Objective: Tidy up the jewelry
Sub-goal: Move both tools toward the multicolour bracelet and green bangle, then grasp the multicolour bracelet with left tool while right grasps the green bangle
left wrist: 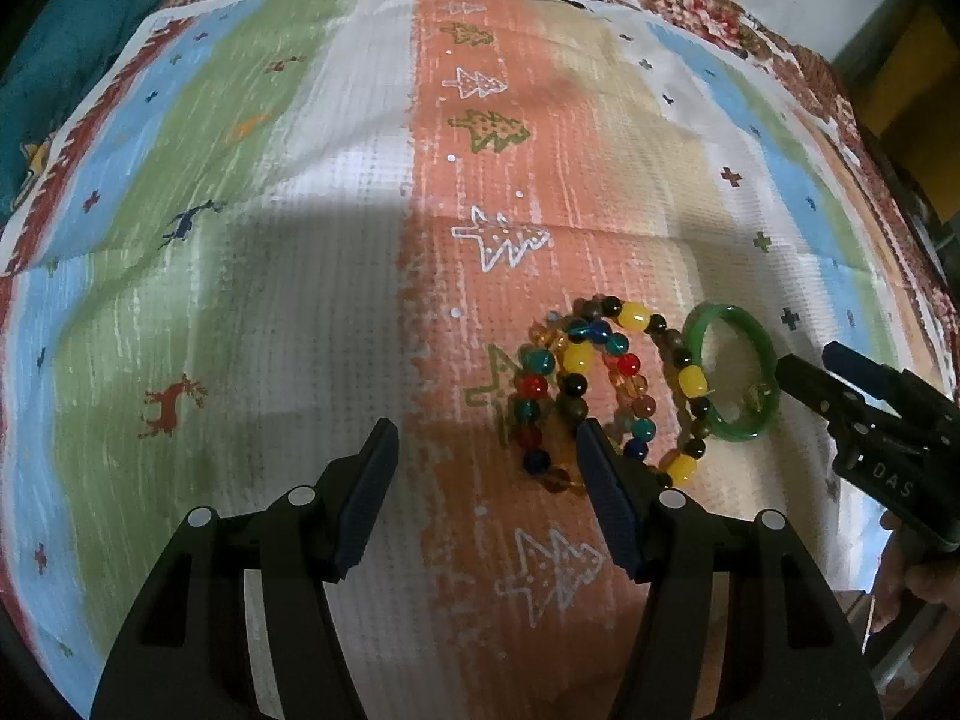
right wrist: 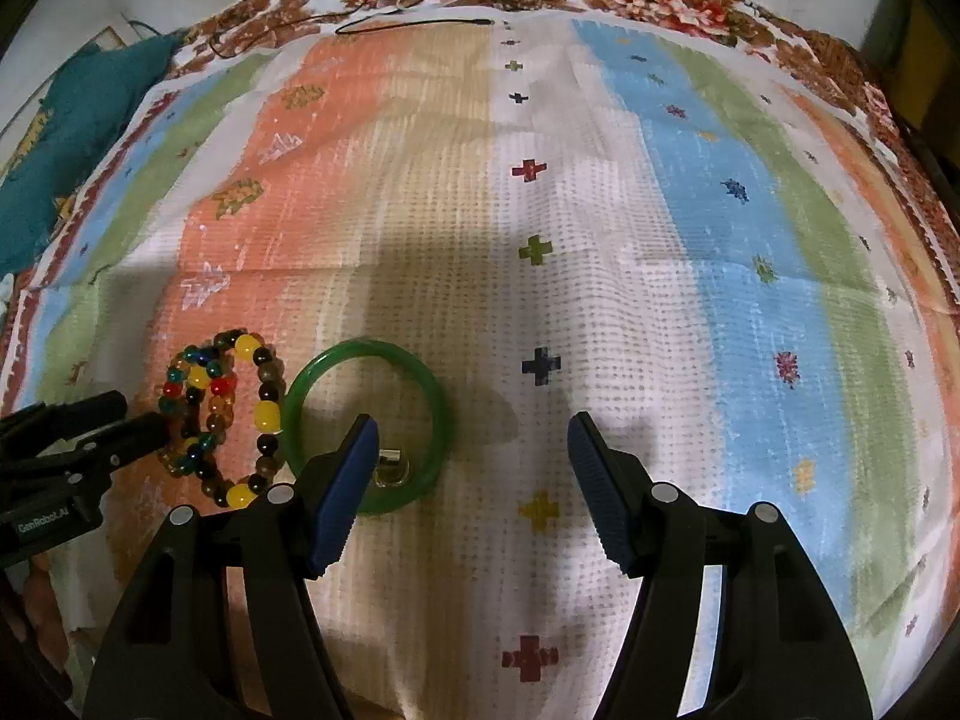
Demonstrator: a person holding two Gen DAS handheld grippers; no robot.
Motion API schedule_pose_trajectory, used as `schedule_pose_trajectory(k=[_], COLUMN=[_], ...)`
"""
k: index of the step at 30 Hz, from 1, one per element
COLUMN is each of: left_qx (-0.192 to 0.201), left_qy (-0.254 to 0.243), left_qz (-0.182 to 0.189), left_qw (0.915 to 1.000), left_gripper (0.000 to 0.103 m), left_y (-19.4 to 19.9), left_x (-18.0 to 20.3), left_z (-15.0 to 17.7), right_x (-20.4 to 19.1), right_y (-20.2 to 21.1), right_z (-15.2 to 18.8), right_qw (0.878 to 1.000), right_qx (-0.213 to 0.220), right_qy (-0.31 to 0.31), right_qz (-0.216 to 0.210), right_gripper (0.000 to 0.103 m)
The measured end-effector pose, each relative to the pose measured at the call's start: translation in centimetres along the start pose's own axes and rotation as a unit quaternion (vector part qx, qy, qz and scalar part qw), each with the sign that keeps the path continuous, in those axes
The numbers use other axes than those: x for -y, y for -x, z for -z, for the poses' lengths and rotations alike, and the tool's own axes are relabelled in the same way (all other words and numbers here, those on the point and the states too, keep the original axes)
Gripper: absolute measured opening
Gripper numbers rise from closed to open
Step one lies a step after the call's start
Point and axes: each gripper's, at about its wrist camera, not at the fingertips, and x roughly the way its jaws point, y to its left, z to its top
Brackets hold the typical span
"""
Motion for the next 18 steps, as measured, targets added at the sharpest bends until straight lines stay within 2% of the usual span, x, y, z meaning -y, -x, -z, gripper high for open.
schedule_pose_trajectory(k=[9,14,15,18], left_qx=[0.006,0.010,0.010,0.010], left_qy=[-0.041,-0.051,-0.052,-0.061], left_qz=[-0.033,-0.036,-0.037,-0.052], left_qw=[0.9986,0.9980,0.9979,0.9967], left_gripper=[0.060,0.060,0.059,0.046], left_y=[-0.5,-0.6,-0.6,-0.7], left_x=[1.0,1.0,1.0,0.9], left_z=[0.7,0.8,0.8,0.9], right_x=[0.2,-0.1,-0.1,0.1], right_y=[-1.4,-2.0,-2.1,-2.3], right_z=[-0.4,-0.3,-0.3,-0.2], right_qw=[1.000,0.999,0.999,0.999], right_qx=[-0.006,-0.010,-0.011,-0.016], right_qy=[-0.003,0.004,0.004,0.006], right_qz=[0.015,0.030,0.031,0.035], right_gripper=[0.065,0.065,0.065,0.059])
